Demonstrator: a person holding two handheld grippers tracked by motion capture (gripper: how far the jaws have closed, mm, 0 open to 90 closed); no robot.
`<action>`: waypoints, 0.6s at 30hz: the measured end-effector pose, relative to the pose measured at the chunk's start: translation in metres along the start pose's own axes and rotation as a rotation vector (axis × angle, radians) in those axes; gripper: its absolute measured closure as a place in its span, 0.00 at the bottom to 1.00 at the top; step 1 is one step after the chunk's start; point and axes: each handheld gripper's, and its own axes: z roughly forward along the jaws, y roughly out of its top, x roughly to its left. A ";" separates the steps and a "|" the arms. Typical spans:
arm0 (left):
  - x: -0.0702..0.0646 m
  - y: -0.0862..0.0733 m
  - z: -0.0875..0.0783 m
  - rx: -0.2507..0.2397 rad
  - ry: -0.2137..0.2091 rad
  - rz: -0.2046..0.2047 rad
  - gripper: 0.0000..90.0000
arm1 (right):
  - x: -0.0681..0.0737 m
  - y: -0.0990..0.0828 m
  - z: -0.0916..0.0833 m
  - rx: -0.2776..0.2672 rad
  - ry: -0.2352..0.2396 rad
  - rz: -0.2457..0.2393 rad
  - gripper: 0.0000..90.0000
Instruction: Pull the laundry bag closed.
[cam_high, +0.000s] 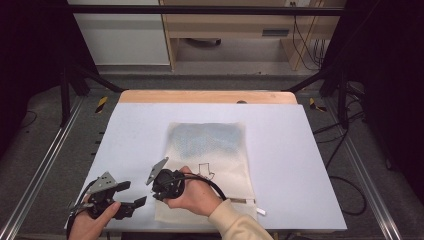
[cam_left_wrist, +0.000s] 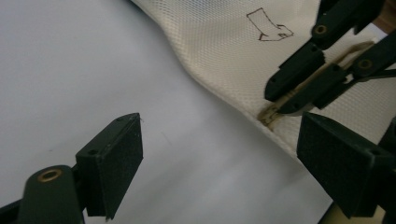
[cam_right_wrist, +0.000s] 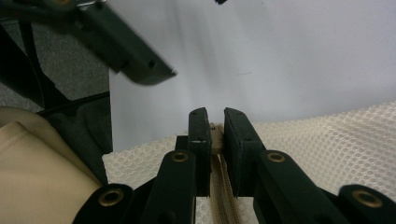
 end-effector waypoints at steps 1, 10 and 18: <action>-0.002 0.000 0.001 0.007 -0.003 0.009 0.16 | 0.000 0.000 0.000 -0.003 0.000 -0.001 0.91; -0.020 0.001 0.018 0.028 -0.055 0.027 0.15 | 0.000 0.000 -0.002 -0.009 -0.001 0.002 0.91; -0.022 -0.001 0.026 0.055 -0.050 0.024 0.22 | 0.000 0.001 -0.007 -0.021 -0.012 -0.002 0.91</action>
